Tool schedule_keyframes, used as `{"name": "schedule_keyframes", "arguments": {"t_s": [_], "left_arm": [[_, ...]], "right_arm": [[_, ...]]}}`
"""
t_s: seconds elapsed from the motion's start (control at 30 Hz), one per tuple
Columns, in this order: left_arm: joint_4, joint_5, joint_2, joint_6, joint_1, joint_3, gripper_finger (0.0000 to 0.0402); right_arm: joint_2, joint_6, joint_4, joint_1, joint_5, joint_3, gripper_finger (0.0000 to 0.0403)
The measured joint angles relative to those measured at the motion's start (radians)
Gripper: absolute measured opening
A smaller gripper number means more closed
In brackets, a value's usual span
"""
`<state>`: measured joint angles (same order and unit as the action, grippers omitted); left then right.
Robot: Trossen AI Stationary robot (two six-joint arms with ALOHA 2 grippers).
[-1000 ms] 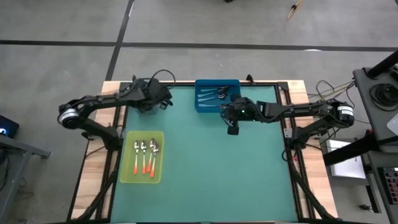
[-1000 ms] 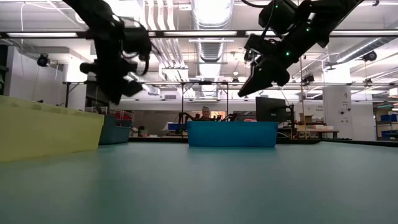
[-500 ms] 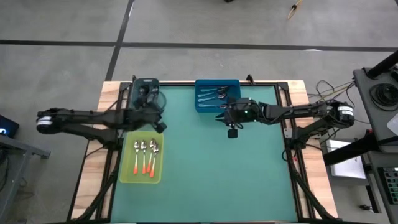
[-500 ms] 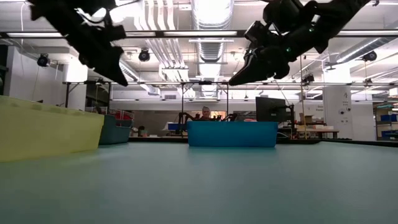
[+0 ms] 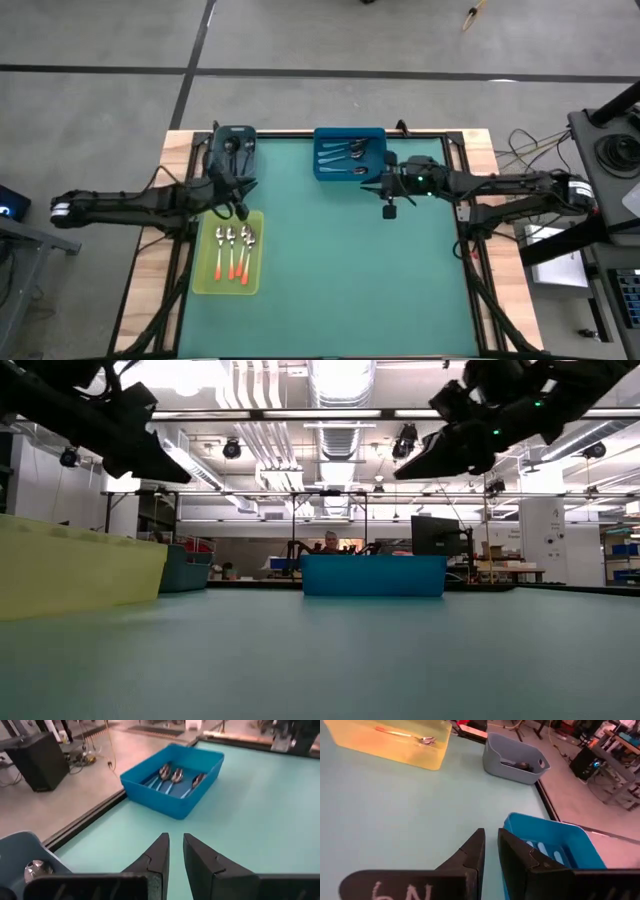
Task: Sort silverware by color (type)
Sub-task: Return to Home Position
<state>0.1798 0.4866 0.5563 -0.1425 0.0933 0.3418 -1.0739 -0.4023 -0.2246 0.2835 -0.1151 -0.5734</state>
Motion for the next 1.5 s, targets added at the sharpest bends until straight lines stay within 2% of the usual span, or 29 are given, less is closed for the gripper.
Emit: {"name": "schedule_keyframes", "arguments": {"t_s": [0.1, 0.33, 0.63, 1.13, 1.5], "left_arm": [[-0.003, -0.032, -0.055, 0.000, 0.000, -0.020, 0.0038], [-0.065, -0.263, -0.146, 0.045, 0.000, -0.031, 0.0038], [-0.074, -0.371, -0.264, 0.051, 0.000, -0.102, 0.0038], [-0.047, -0.425, -0.554, 0.022, 0.000, -0.215, 0.0038], [-0.053, -0.427, -0.557, 0.014, 0.000, -0.253, 0.0038]], "right_arm": [[0.067, 0.001, 0.002, 0.001, -0.001, 0.037, 0.0043], [0.228, 0.004, 0.003, 0.002, -0.026, 0.104, 0.0043], [0.373, 0.008, 0.003, 0.010, -0.025, 0.171, 0.0043], [0.560, 0.025, 0.002, 0.092, -0.024, 0.283, 0.0043], [0.610, 0.028, 0.010, 0.134, -0.027, 0.319, 0.0043]]}}
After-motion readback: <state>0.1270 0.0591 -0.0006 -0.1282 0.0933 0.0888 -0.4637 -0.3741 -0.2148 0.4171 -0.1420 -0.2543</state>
